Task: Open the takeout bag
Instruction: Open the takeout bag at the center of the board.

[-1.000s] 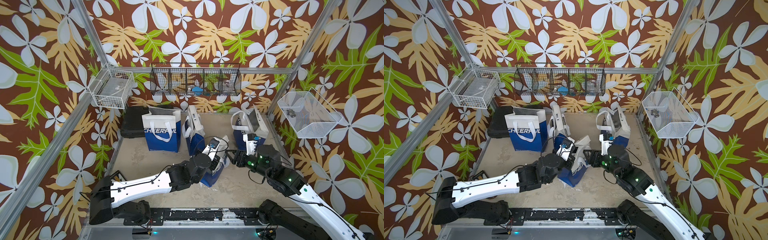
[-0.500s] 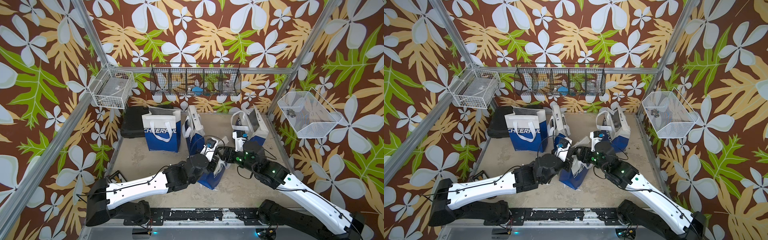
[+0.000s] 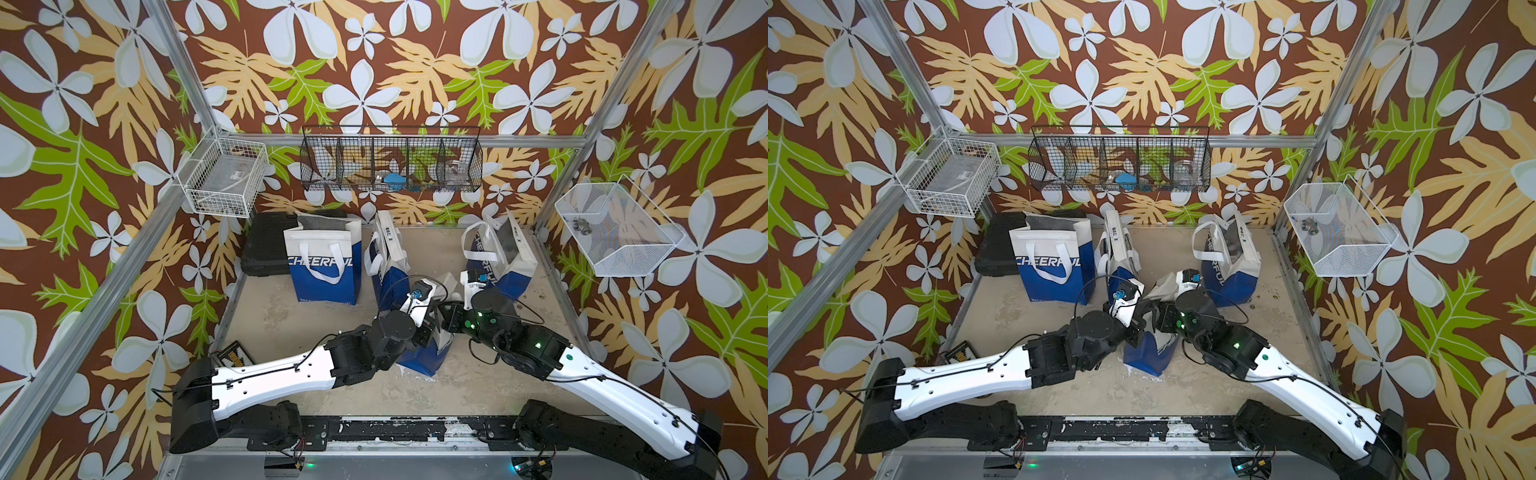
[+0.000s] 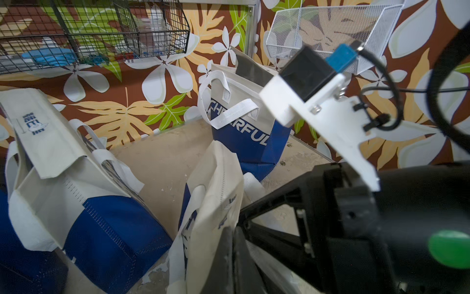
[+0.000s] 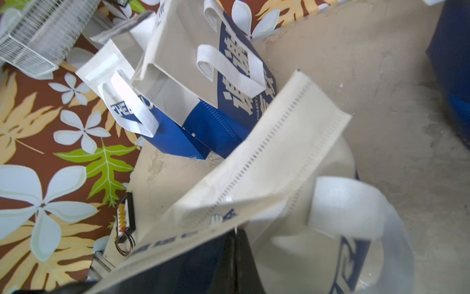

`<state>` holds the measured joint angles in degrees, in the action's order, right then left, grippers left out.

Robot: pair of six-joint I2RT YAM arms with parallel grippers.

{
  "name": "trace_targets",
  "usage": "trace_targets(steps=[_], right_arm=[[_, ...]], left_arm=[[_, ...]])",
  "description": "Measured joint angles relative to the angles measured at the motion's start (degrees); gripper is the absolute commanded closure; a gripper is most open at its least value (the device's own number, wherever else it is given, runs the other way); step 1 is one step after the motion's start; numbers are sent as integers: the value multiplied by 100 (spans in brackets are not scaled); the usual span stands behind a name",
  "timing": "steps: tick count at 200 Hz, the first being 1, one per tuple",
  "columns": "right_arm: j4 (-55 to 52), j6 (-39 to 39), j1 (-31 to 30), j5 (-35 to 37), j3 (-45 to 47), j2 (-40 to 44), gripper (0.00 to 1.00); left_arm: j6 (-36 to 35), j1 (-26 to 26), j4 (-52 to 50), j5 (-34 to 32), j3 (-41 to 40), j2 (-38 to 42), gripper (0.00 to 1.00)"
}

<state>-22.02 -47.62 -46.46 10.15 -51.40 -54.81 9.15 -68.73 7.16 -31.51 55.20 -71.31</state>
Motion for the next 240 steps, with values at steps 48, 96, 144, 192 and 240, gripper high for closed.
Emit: trace_targets(steps=[48,96,144,192,240], right_arm=[[-577,96,568,323,883,1189,100],[-46,131,529,-570,809,1309,45],[584,284,-391,-879,411,446,38],[428,149,-723,-551,-225,-396,32],[205,-240,-723,50,-157,-162,34]], left_arm=[[861,420,-219,-785,-363,623,100],[1292,308,44,-72,-695,907,100],[1451,264,83,527,-625,935,100],[1423,122,186,603,-597,883,100],[1464,20,372,756,-765,881,100]])
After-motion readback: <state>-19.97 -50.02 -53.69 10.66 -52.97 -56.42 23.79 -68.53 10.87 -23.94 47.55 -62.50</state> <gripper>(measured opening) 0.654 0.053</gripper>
